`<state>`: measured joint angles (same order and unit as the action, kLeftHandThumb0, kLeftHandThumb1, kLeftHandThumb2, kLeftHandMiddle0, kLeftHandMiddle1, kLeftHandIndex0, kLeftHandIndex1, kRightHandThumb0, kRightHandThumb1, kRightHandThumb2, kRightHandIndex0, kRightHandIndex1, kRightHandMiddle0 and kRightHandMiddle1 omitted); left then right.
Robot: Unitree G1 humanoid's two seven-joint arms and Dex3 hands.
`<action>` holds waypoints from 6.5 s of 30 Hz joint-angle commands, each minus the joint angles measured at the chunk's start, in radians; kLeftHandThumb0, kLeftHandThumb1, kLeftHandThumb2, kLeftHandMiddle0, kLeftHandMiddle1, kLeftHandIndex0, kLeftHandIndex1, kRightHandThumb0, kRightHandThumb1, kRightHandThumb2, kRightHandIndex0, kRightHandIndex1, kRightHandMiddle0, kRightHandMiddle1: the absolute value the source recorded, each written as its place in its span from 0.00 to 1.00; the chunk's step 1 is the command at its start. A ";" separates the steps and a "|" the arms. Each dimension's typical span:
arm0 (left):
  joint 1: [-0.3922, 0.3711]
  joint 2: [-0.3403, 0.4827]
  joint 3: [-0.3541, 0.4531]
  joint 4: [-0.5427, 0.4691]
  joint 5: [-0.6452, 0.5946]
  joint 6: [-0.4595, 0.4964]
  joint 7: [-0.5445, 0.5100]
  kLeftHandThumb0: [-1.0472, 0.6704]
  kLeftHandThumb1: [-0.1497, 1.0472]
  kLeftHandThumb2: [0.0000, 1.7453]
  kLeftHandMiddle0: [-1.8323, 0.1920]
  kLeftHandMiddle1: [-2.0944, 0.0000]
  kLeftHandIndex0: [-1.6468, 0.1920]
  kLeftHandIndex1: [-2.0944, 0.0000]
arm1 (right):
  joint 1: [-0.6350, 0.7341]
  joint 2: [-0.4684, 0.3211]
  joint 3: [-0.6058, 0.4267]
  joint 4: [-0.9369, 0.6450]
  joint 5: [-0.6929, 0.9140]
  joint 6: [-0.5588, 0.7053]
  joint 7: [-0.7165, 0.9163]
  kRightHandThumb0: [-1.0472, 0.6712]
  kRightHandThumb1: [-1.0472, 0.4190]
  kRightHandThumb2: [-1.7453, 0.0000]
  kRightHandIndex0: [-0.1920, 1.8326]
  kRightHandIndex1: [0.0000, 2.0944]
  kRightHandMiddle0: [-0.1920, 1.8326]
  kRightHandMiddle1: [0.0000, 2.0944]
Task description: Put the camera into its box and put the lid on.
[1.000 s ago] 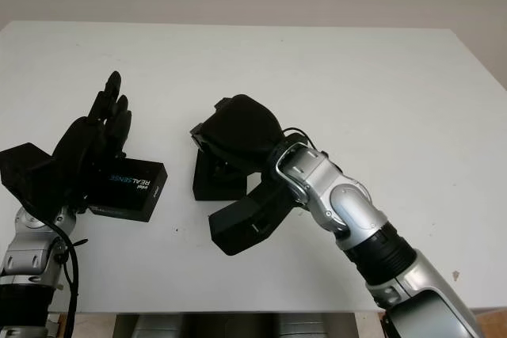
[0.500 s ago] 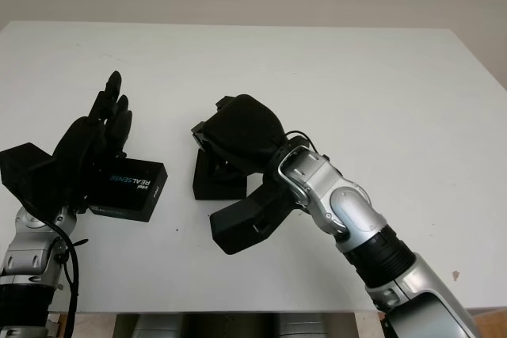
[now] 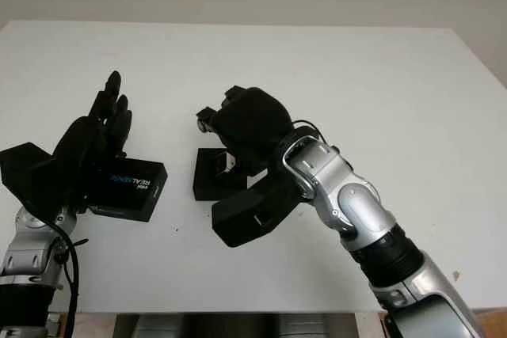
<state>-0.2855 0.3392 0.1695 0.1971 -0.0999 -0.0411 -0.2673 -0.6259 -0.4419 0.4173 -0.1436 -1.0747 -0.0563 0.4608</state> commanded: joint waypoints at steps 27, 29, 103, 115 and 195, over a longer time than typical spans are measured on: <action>-0.013 0.000 0.000 -0.012 -0.009 0.002 -0.006 0.10 1.00 0.30 1.00 1.00 1.00 1.00 | 0.109 0.020 -0.015 0.000 -0.059 0.037 -0.174 0.11 0.06 0.97 0.37 0.15 0.31 0.59; -0.013 0.000 0.000 -0.011 -0.007 -0.002 -0.004 0.10 1.00 0.30 1.00 1.00 1.00 1.00 | 0.115 0.023 -0.015 0.014 -0.055 0.037 -0.205 0.11 0.06 0.97 0.37 0.16 0.32 0.60; -0.005 -0.002 0.000 -0.010 -0.004 -0.004 0.012 0.10 1.00 0.29 1.00 1.00 1.00 1.00 | 0.074 0.025 0.015 0.084 -0.043 0.029 -0.229 0.09 0.08 0.97 0.23 0.45 0.31 0.58; -0.010 -0.001 0.000 -0.011 -0.006 -0.009 0.008 0.10 1.00 0.29 1.00 1.00 1.00 1.00 | 0.085 0.032 0.049 0.105 -0.071 0.031 -0.231 0.11 0.06 0.97 0.17 0.59 0.32 0.68; -0.004 0.020 0.012 -0.008 -0.006 -0.009 -0.010 0.10 1.00 0.29 1.00 1.00 1.00 1.00 | 0.201 0.164 -0.146 0.263 0.435 0.053 -0.431 0.42 0.07 0.97 0.15 0.64 0.33 0.67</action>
<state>-0.2853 0.3528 0.1765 0.1907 -0.1003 -0.0404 -0.2736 -0.4366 -0.2927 0.2892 0.1103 -0.6556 -0.0201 0.0380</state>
